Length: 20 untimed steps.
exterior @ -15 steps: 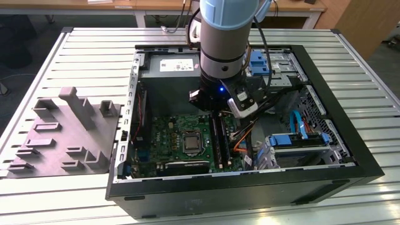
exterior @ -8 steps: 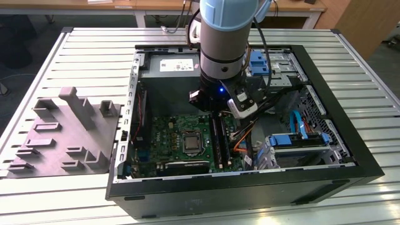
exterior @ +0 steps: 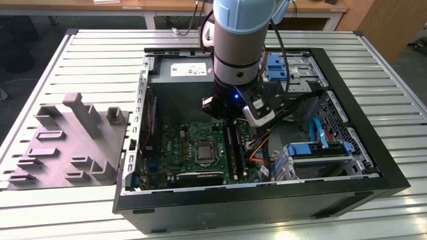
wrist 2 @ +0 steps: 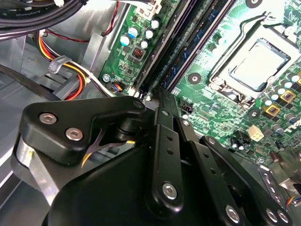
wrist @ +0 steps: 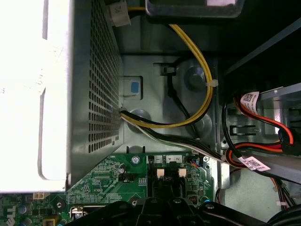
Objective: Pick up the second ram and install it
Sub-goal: 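Press down the second ram until it locks into place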
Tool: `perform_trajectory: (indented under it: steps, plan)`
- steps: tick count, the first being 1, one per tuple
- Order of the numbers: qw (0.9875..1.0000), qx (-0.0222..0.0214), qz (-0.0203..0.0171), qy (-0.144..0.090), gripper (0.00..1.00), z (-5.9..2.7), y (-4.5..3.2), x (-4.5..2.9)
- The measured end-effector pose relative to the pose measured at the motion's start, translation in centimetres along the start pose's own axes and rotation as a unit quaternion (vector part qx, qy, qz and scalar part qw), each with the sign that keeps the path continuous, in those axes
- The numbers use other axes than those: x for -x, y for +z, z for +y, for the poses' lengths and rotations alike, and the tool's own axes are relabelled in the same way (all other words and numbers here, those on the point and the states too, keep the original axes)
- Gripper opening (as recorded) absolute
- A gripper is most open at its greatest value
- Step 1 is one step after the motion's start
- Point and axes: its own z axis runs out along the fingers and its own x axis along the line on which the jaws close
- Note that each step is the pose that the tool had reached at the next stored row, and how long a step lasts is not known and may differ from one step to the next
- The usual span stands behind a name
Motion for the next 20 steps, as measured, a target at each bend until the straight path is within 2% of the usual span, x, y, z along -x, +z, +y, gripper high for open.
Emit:
perform_trajectory:
  steps: [6,13,18,20]
  plan:
    - [1.0,0.0006,-0.0003,0.0,0.11,0.03,-0.2,0.02]
    - [1.0,-0.0001,0.0,0.0,0.11,0.2,-2.31,0.11]
    - [1.0,0.0,0.0,0.0,0.11,0.19,-2.32,0.11]
    - [1.0,0.0,0.0,0.0,0.11,-0.07,-2.34,0.13]
